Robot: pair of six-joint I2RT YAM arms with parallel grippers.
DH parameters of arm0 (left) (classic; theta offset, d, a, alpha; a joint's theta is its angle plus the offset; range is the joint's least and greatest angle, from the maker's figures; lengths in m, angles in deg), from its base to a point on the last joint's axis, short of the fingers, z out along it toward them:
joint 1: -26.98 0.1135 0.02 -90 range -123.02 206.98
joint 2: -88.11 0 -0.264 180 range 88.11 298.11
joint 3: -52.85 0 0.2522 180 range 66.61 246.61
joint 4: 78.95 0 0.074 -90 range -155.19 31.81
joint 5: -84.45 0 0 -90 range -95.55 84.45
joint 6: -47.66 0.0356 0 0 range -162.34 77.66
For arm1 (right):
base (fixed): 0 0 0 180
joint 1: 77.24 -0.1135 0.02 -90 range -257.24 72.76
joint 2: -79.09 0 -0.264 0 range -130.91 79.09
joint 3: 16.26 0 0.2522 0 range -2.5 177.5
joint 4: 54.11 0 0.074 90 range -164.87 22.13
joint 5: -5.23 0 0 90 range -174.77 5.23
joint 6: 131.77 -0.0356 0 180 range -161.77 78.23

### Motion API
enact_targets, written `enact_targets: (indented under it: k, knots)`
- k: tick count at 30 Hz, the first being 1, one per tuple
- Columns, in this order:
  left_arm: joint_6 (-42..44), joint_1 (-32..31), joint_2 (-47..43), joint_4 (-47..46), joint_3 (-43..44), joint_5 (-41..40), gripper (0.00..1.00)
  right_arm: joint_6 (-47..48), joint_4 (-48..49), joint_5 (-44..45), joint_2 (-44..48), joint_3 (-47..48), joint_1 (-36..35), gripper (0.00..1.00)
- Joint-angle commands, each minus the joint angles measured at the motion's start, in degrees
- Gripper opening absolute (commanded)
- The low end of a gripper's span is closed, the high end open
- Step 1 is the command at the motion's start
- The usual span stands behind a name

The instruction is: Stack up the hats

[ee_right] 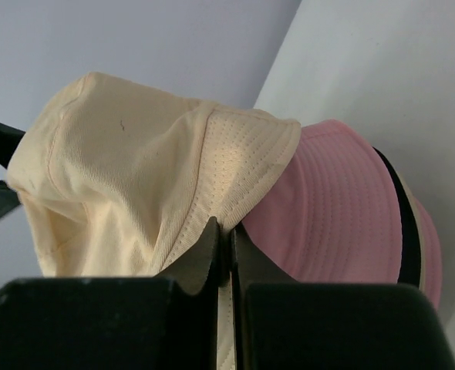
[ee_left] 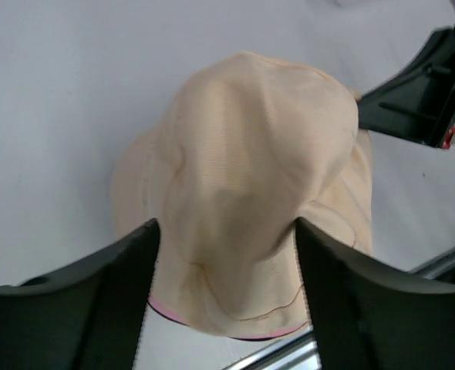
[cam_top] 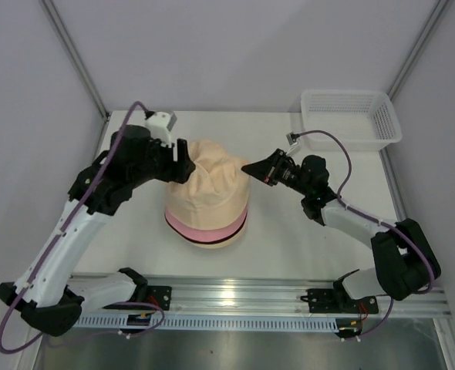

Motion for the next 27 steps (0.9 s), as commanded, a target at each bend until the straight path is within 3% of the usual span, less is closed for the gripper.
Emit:
enact_targets:
  k: [1,4,7,11,12,15,19,27]
  knots:
    - [-5.3,6.0,-6.0,-4.2,0.5,-1.1,0.84,9.1,-20.2,7.7,4.4,4.4,-1.7,0.0]
    - [-7.7,10.7,-10.3,-5.2,-0.7,-1.2,0.99,8.2,-21.7,7.8,3.3,3.6,-1.5,0.0]
    - [-10.4,16.1,-13.8,-7.2,-4.8,-1.2,0.99,6.6,-20.5,7.0,1.9,1.8,-2.1,0.0]
    - [-16.9,26.6,-14.0,-9.8,-11.7,10.2,0.99,4.7,-19.2,10.6,3.4,-1.1,-3.3,0.0]
    - [-19.1,29.6,-14.0,-10.6,-16.0,16.7,0.98,4.0,-18.9,11.2,4.1,-1.7,-3.5,0.0]
    - [-22.7,31.2,-15.0,-15.5,-21.9,23.7,0.96,5.0,-22.6,13.2,6.8,-1.9,-3.8,0.0]
    - [-27.8,31.3,-17.6,-21.9,-30.5,25.8,0.94,6.9,-26.6,14.8,8.8,-1.9,-4.1,0.0]
    - [-34.0,31.3,-23.1,-30.3,-37.3,29.1,0.9,6.0,-25.6,15.2,8.2,-4.0,-5.3,0.0]
